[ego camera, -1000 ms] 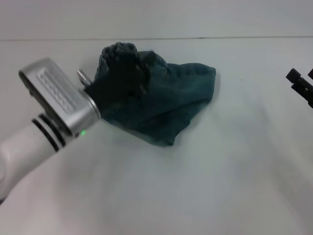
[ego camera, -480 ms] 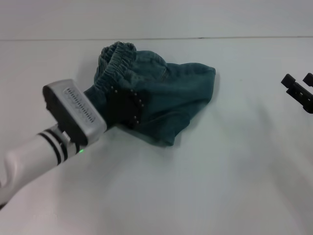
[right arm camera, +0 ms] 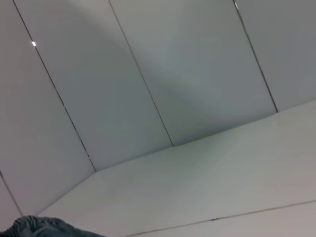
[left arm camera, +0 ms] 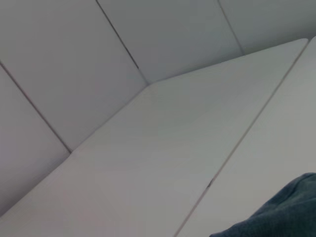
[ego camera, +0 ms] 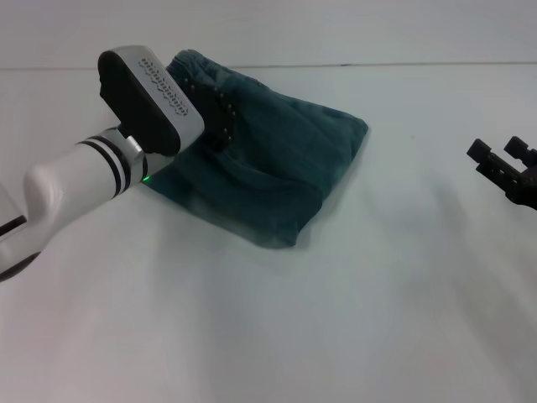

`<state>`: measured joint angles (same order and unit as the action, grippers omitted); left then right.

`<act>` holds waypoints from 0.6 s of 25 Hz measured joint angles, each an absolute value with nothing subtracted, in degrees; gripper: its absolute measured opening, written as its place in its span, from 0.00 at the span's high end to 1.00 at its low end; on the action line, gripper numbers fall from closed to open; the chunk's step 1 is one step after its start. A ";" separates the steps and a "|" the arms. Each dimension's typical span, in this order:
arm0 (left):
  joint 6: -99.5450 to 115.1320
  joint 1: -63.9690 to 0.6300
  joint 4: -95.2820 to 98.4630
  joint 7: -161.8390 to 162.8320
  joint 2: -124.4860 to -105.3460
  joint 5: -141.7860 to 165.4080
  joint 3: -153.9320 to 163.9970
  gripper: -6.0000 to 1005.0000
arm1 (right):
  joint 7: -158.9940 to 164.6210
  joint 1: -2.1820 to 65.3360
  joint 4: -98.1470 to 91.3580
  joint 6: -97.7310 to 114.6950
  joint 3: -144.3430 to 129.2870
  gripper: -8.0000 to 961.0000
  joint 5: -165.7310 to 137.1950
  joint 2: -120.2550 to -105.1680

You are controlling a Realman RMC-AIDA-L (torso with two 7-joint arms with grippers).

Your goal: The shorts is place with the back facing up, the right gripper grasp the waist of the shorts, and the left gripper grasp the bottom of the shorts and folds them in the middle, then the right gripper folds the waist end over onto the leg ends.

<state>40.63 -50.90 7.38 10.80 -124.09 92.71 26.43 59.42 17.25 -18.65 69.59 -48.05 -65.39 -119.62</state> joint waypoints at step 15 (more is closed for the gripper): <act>53.69 -41.31 10.03 17.24 -124.51 92.05 30.21 0.97 | 59.40 16.86 -18.54 69.80 -48.05 0.04 -65.39 -119.62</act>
